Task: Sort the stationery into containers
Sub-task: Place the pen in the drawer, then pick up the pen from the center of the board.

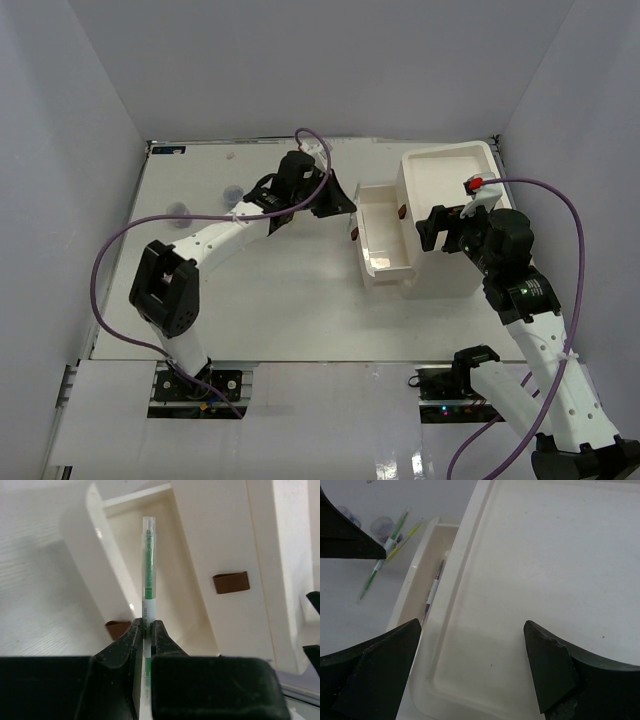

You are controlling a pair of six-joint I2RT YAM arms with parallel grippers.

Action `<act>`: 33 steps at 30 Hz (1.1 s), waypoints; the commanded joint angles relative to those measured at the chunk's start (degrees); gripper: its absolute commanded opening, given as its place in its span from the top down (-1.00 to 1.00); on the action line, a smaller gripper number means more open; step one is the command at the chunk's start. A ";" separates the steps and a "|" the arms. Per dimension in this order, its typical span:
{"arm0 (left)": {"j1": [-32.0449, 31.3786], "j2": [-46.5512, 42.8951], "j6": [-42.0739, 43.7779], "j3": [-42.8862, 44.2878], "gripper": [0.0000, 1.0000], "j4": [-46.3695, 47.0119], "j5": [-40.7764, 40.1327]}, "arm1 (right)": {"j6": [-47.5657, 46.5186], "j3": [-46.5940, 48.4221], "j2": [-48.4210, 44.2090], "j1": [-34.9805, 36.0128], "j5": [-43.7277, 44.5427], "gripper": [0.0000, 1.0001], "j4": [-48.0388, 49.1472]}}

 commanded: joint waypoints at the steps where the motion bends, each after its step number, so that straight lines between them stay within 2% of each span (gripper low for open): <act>1: -3.11 2.51 -5.07 5.05 0.80 3.44 -0.87 | 1.03 0.30 -0.07 0.25 -0.39 -0.80 0.52; 5: -5.40 5.60 -6.22 8.74 0.49 3.35 -2.02 | 1.03 0.21 -0.34 0.25 -0.04 -0.80 0.17; 6: -5.93 5.86 -6.31 8.93 0.35 3.27 -2.29 | 0.94 0.21 -0.43 0.25 0.05 -0.80 0.17; 8: -6.19 6.48 -6.31 9.63 0.20 3.09 -1.94 | 0.85 0.12 -0.34 0.25 0.31 -0.80 0.17; 9: -6.46 6.65 -6.13 9.89 0.05 2.92 -2.02 | 0.76 0.03 -0.25 0.25 0.31 -0.80 0.25; 13: -6.55 6.57 -3.15 11.39 -0.23 -1.11 -4.29 | 0.85 -0.14 0.19 0.25 -0.13 -0.80 0.34; 15: -6.55 5.78 0.62 12.26 -0.28 -3.49 -7.10 | 0.85 -0.23 0.10 0.25 -0.13 -0.80 0.25; 18: -6.46 3.85 7.37 12.27 -0.35 -8.15 -16.06 | 0.76 -0.49 -0.25 0.25 0.13 -0.80 0.34; 19: -6.37 3.41 9.14 12.01 -0.36 -9.99 -22.35 | 0.76 -0.58 -0.34 0.25 0.13 -0.80 0.34; 22: -5.93 1.74 16.88 9.29 -0.36 -10.62 -32.04 | 0.68 -0.76 -0.43 0.34 0.05 -0.80 0.34; 25: -4.18 1.56 22.34 6.74 -0.36 -10.71 -34.28 | 0.68 -0.85 -0.52 0.25 0.22 -0.80 0.25; 29: 1.35 2.87 23.31 3.49 -0.36 -10.18 -32.35 | 0.59 -0.93 -0.60 0.25 0.31 -0.80 0.17; 33: 4.26 5.07 23.93 0.06 -0.36 -6.42 -29.54 | 0.59 -1.28 -0.78 0.25 0.31 -0.80 0.08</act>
